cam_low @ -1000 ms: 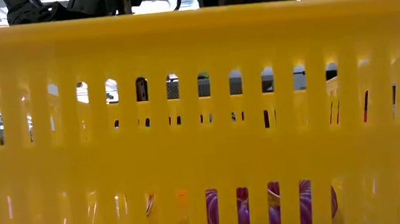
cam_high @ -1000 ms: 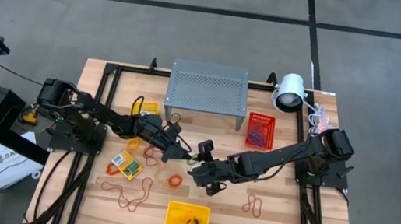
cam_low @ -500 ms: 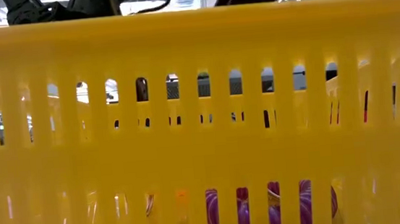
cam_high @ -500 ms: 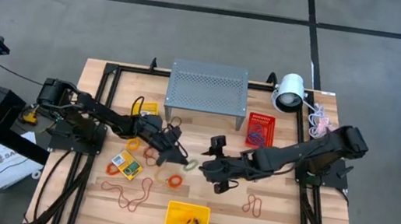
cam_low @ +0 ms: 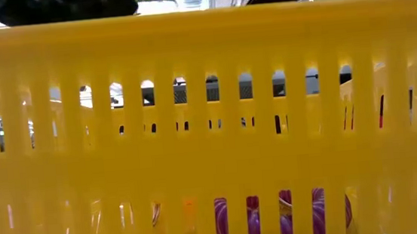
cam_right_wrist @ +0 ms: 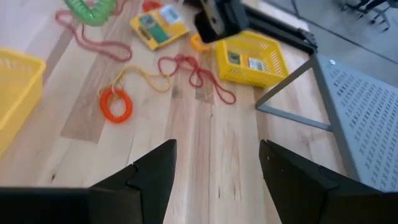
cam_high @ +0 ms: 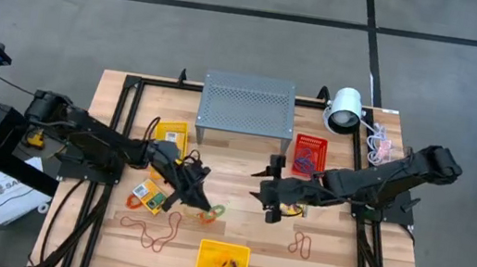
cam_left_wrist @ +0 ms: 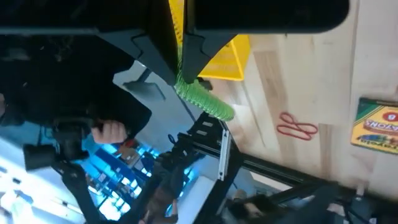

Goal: Pick & Place Office Desk Supplies
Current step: Put the green spiral keychain into the bottom yellow bin

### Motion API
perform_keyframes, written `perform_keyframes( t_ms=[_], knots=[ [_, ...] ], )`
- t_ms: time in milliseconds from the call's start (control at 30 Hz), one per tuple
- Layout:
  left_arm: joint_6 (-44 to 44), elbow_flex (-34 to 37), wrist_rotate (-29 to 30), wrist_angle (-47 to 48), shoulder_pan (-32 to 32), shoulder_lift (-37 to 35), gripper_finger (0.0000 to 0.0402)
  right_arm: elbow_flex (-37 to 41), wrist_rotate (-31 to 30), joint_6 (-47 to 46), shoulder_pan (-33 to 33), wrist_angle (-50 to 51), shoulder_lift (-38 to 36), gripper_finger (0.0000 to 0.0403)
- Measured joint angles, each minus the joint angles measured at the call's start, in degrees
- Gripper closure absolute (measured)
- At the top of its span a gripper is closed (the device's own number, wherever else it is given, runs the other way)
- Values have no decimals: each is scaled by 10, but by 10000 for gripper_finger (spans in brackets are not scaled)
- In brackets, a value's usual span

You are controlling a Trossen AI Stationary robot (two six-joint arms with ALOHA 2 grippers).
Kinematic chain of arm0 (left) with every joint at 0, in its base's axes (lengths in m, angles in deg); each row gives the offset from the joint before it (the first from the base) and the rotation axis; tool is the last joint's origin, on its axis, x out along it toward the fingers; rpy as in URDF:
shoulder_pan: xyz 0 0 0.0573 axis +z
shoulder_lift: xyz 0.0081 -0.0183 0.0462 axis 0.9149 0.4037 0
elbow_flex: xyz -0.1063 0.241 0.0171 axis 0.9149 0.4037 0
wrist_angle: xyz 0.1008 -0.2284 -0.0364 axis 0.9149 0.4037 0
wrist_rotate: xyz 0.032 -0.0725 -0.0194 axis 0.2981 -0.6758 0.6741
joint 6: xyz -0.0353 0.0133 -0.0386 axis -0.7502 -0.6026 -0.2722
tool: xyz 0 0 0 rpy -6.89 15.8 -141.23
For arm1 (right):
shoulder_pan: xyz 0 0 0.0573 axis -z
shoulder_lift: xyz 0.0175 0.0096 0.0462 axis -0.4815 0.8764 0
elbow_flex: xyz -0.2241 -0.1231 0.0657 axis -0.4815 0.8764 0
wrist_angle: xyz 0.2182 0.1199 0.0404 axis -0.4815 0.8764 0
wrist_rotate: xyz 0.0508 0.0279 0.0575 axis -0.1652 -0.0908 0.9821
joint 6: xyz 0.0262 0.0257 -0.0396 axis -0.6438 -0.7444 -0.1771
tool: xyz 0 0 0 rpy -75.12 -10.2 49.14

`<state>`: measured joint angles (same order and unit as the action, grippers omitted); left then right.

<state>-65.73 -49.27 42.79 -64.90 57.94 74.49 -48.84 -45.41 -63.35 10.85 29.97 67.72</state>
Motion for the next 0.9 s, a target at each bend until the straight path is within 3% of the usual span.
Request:
perform_keyframes(
  t_ms=[400, 900],
  knots=[
    [59, 0, 87, 53, -61, -24, 396, 112, 16, -21, 9, -183, -39, 178],
    [108, -102, 91, 154, -104, 88, 396, 113, 31, -36, 10, -204, -23, 178]
  ],
)
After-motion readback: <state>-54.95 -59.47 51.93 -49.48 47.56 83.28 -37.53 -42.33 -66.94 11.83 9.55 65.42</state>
